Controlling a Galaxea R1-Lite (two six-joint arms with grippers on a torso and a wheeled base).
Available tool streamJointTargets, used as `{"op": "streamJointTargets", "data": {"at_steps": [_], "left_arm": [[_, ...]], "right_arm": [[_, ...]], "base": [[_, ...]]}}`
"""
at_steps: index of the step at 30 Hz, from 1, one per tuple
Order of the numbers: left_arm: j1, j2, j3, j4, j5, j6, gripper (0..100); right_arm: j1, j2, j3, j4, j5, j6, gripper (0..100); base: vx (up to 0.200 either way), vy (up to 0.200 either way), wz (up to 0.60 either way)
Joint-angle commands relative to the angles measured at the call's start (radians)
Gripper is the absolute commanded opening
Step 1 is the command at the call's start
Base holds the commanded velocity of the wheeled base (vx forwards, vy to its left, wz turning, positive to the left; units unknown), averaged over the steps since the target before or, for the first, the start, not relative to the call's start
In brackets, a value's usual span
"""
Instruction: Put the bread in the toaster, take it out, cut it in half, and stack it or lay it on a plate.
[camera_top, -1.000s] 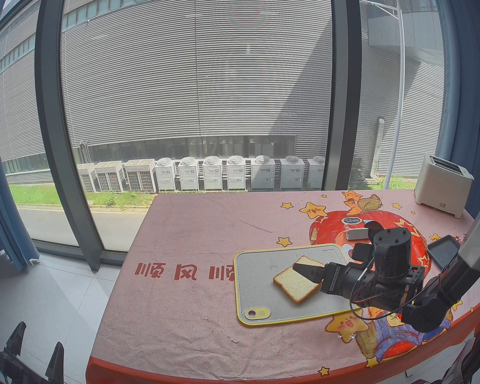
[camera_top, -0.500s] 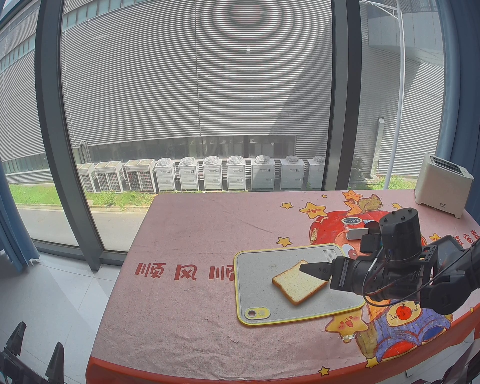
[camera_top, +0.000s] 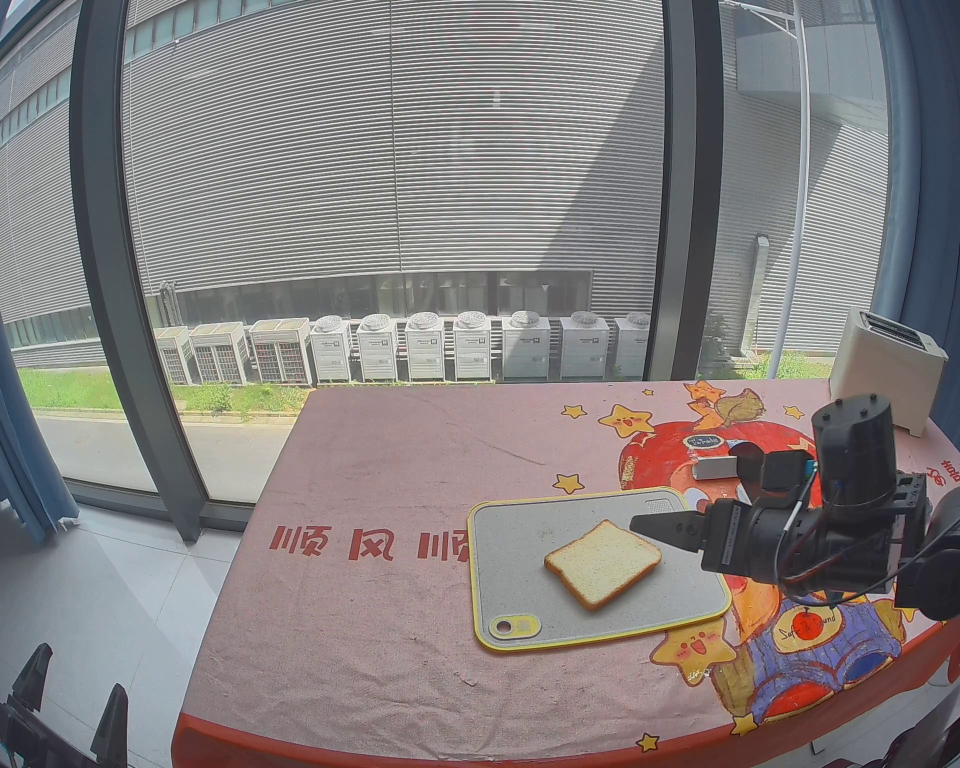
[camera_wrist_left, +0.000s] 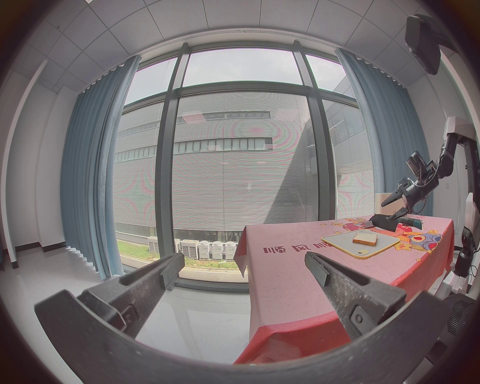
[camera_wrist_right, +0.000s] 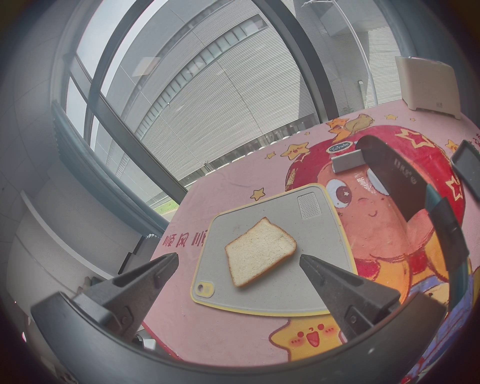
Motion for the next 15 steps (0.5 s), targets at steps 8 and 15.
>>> {"op": "streamJointTargets", "data": {"at_steps": [8,15], "left_arm": [[0.0,-0.016,0.018,0.0,0.0,0.001,100],[0.0,-0.016,0.018,0.0,-0.001,0.002,100]], "right_arm": [[-0.104,-0.202,0.036,-0.004,0.0,-0.101,100],[-0.238,-0.265,0.057,0.0,0.002,-0.276,100]], "base": [[0.0,0.0,0.0],[0.0,0.0,0.0]]}}
